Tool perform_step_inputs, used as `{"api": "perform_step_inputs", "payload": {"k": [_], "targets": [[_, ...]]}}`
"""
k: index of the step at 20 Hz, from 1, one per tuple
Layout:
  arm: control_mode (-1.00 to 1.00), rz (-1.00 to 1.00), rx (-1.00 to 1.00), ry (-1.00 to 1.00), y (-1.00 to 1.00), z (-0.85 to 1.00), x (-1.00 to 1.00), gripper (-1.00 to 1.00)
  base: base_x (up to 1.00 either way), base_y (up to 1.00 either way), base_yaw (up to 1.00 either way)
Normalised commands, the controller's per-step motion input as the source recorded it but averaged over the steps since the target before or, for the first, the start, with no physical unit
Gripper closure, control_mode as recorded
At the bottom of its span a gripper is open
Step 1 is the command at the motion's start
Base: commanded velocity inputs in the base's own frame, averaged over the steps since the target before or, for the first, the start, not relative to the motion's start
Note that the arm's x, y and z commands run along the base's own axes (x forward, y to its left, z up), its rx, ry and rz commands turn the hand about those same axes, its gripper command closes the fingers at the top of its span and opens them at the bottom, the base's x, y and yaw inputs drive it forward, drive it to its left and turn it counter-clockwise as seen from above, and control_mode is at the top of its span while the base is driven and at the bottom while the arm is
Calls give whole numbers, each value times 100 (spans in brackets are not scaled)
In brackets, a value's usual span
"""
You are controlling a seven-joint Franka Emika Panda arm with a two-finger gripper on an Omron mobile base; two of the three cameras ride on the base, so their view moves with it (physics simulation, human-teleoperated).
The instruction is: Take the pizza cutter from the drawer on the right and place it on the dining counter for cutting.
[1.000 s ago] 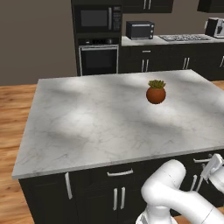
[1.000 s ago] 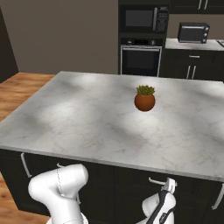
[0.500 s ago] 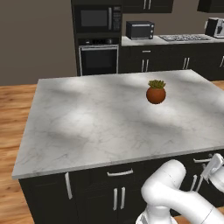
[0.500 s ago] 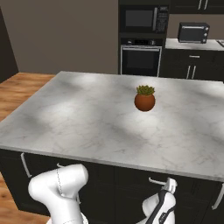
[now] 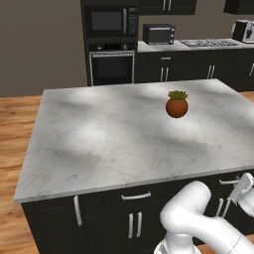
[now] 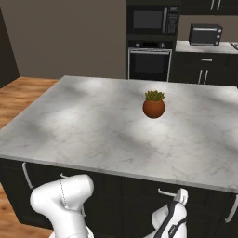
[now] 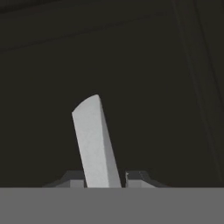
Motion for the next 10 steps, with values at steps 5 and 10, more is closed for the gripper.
{"api": "perform_step_inputs", "payload": {"k": [5,10], "targets": [[-100,0,0,0,0,0,0,100,0,0,0],[-100,0,0,0,-1,0,-20,100,0,0,0]]}}
